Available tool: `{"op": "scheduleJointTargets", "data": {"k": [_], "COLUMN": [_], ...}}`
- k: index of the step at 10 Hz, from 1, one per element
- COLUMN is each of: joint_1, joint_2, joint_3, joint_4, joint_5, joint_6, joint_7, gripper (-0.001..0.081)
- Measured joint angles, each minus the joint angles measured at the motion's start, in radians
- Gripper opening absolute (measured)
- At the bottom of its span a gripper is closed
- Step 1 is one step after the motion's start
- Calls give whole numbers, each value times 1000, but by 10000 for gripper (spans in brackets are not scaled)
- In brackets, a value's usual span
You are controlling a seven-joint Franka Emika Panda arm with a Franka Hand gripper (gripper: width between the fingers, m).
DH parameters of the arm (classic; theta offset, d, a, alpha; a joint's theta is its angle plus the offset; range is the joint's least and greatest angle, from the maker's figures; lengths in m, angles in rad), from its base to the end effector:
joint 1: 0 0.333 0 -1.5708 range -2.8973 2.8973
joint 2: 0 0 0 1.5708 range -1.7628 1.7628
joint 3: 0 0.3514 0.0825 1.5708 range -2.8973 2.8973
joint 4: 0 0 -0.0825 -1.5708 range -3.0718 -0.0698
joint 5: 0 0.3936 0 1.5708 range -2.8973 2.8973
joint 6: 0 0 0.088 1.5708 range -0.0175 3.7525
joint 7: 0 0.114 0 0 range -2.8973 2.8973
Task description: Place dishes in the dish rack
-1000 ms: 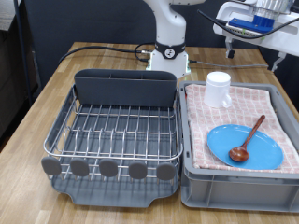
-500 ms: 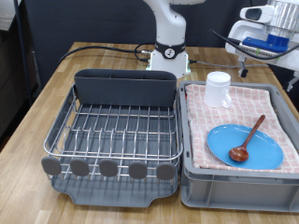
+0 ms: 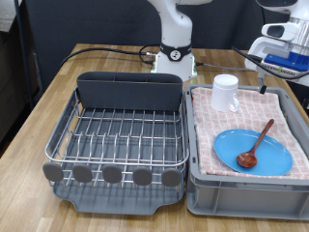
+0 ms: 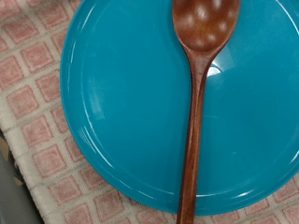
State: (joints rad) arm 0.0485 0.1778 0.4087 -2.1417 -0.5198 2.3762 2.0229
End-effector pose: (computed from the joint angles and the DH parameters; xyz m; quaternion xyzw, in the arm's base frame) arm 0.5290 0.2460 0.3572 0.8125 -0.5618 0.1554 0.0109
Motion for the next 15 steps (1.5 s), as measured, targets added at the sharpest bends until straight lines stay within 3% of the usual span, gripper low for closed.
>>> {"op": "scheduleJointTargets", "data": {"k": [9, 15], "joint_1": [-1, 3], "joint_2": [66, 122], "joint_3": [-58, -71], "joint_4": [-70, -89], "joint_5": [-106, -194], "joint_6": [157, 228], "joint_7": [96, 185], "gripper": [802, 802]}}
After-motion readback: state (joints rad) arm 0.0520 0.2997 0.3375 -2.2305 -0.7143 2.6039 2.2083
